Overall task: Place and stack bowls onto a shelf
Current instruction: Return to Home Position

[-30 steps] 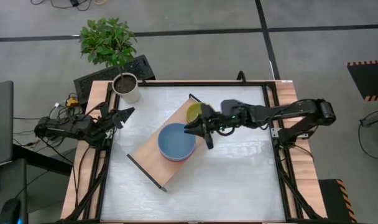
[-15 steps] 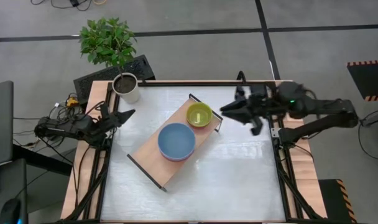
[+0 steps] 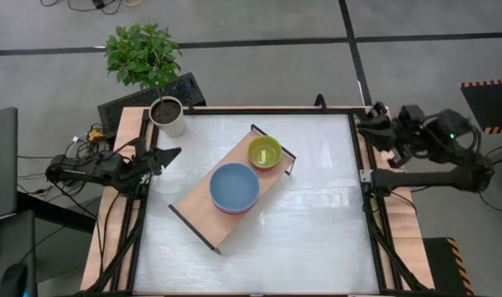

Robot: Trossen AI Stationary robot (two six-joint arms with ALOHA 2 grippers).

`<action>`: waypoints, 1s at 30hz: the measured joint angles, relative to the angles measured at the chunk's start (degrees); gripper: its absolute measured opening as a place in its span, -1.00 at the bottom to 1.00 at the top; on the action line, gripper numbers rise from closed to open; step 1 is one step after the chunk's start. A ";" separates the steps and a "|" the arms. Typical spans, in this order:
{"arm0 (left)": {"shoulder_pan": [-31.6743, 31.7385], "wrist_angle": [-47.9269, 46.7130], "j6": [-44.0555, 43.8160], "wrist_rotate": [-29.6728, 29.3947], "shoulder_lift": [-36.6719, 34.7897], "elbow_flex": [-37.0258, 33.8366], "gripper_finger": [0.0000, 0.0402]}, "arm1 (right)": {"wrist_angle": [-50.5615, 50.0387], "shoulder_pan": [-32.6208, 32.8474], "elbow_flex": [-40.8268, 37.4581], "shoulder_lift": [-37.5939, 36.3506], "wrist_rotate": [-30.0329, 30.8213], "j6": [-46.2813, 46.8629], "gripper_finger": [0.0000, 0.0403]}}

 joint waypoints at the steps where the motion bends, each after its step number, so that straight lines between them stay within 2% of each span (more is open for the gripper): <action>1: -0.01 0.38 0.81 0.59 0.02 0.00 -0.78 | 0.83 -0.53 -2.36 -2.32 -0.10 1.08 -0.47; 6: 0.00 4.87 7.61 -0.58 -0.02 0.02 -0.78 | 4.47 -1.72 -12.45 -11.64 -0.41 3.64 -0.47; 14: 0.00 4.63 13.91 -6.08 0.00 0.02 -0.78 | 13.97 -1.49 -32.71 -27.45 -1.46 8.19 -0.47; 20: 0.02 0.29 19.32 -8.00 0.11 0.02 -0.78 | 17.05 -0.67 -41.73 -26.91 -3.75 5.02 -0.47; 25: 0.02 -4.69 15.90 -6.79 0.63 0.02 -0.78 | 17.11 -0.78 -48.93 -27.73 -4.52 -1.41 -0.47; 30: 0.00 -3.86 21.08 -1.03 0.25 -2.71 -0.78 | 15.36 -0.73 -52.46 -27.52 -4.99 -1.75 -0.47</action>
